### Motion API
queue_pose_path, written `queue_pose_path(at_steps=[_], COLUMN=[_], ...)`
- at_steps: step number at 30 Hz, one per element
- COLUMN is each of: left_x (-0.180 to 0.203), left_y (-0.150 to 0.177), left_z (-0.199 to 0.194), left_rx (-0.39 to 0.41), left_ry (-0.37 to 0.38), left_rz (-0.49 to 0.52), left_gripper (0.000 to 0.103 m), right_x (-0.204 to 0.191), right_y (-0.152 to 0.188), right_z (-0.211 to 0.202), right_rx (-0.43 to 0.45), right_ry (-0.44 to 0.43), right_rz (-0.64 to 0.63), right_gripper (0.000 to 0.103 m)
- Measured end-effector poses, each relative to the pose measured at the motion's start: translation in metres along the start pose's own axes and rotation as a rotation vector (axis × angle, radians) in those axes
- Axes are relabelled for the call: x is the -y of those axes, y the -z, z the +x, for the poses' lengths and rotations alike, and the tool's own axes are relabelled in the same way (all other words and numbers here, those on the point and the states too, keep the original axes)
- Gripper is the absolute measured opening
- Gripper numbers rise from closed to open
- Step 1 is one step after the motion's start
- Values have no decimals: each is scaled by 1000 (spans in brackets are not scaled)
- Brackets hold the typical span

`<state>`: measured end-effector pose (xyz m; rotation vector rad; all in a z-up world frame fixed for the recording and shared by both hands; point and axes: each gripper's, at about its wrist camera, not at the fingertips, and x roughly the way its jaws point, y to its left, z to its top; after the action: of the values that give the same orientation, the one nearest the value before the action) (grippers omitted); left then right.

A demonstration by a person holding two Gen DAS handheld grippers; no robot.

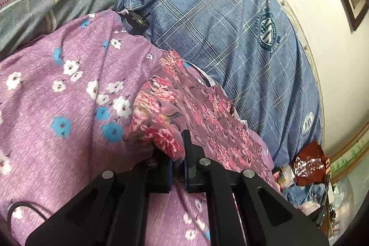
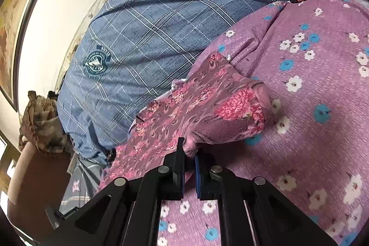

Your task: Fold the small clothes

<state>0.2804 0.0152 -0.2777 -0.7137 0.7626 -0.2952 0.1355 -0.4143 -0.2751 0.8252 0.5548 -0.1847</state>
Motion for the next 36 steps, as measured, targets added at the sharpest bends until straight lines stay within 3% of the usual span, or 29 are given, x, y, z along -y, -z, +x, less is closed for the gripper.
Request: queue_pose_path(at_steps=[5, 7, 8, 11, 13, 15, 16, 19, 21, 24, 27, 28, 30, 34, 36], left_x=[7, -2, -9, -22, -22, -19, -15, -6, -1, 6, 23, 31, 41, 44, 42], left_y=[12, 13, 12, 6, -1, -6, -10, -18, -20, -16, -6, -2, 7, 12, 13], left_z=[-10, -2, 3, -1, -15, -31, -47, -73, -73, -48, -10, 5, 25, 47, 60], left_rx=[-24, -72, -99, -120, -95, -25, 66, 232, 256, 173, 40, 4, -44, -80, -113], left_ry=[-28, -61, -75, -85, -75, -102, -146, -228, -232, -224, -221, -235, -256, -334, -395], left_rz=[82, 61, 33, -28, -34, -6, 24, 97, 124, 151, 214, 245, 282, 302, 327], left_gripper=[4, 5, 6, 6, 10, 23, 27, 43, 52, 52, 53, 54, 67, 72, 80], right_x=[5, 20, 31, 51, 53, 56, 59, 60, 57, 39, 11, 0, -19, -30, -23], right_y=[-2, -1, 1, -4, -16, -30, -36, -54, -57, -51, -37, -32, -22, -11, -6], right_z=[5, 27, 38, 40, 25, 3, -10, -56, -62, -36, 2, 11, 28, 57, 76], right_rx=[-25, -149, -221, -267, -226, -165, -113, 149, 189, 96, -37, -65, -103, -181, -256], right_ry=[69, 115, 149, 119, 147, 171, 197, 324, 281, 188, 123, 115, 103, 112, 151], right_rz=[-5, 37, 86, 200, 197, 194, 201, 146, 118, 48, -43, -79, -134, -158, -157], right_gripper=[6, 7, 14, 19, 30, 32, 32, 32, 32, 28, 23, 23, 23, 23, 26])
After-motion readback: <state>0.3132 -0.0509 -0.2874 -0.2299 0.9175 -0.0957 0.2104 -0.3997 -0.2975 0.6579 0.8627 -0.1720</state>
